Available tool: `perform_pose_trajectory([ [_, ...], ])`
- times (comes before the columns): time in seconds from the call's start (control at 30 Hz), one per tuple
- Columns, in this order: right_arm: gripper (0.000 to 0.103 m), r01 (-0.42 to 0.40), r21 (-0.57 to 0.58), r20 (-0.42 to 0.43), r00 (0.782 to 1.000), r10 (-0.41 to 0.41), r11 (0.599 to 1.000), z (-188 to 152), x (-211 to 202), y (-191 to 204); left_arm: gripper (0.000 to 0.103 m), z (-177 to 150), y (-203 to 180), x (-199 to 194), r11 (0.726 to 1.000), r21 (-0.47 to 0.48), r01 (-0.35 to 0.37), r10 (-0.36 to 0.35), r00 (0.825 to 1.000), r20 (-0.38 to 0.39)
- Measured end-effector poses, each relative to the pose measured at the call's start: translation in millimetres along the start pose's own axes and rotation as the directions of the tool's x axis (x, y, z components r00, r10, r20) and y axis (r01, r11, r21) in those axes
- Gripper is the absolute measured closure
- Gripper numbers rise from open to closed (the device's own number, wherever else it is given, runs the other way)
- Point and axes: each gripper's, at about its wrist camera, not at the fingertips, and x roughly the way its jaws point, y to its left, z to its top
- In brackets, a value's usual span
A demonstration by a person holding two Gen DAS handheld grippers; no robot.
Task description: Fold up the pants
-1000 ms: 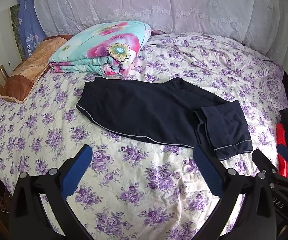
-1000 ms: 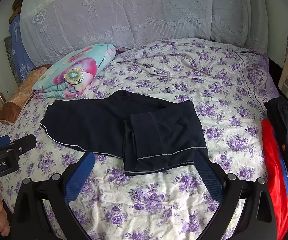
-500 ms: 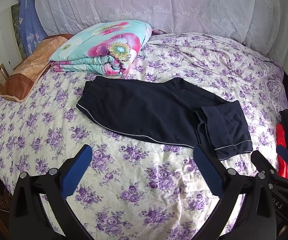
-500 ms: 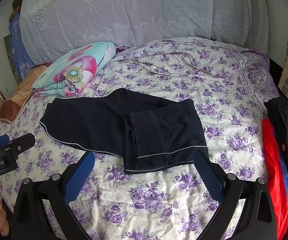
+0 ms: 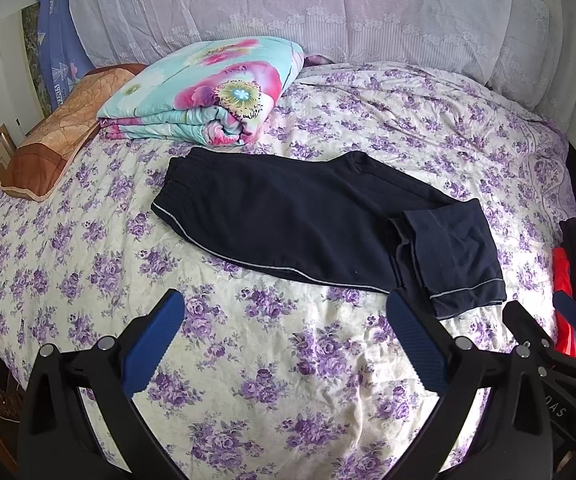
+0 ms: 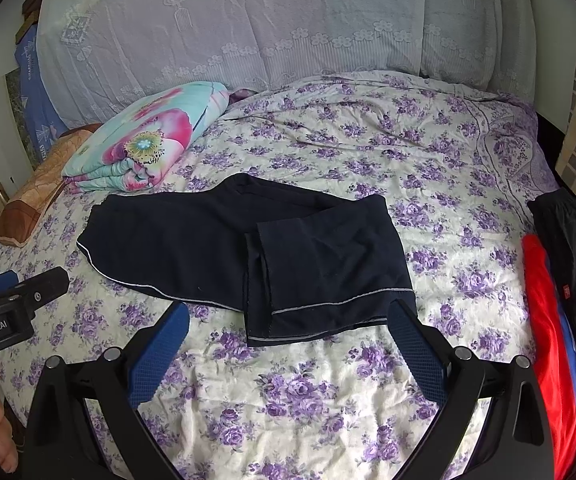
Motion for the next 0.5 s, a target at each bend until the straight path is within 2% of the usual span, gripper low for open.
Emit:
perform_pose_trajectory([
  [0.27, 0.004, 0.010, -0.006, -0.019, 1.000, -0.010, 1.000, -12.9, 7.8, -1.0, 0.004, 0.0, -1.1, 6.0, 1.000, -0.004, 0.001, -0.001, 1.000, -0.030],
  [0.5, 0.004, 0.022, -0.006, -0.052, 0.998, -0.022, 1.000, -2.5, 11.8, 1.3, 0.004, 4.2, -0.4, 16.2, 1.000, -0.011, 0.008, -0.009, 0.998, -0.065],
])
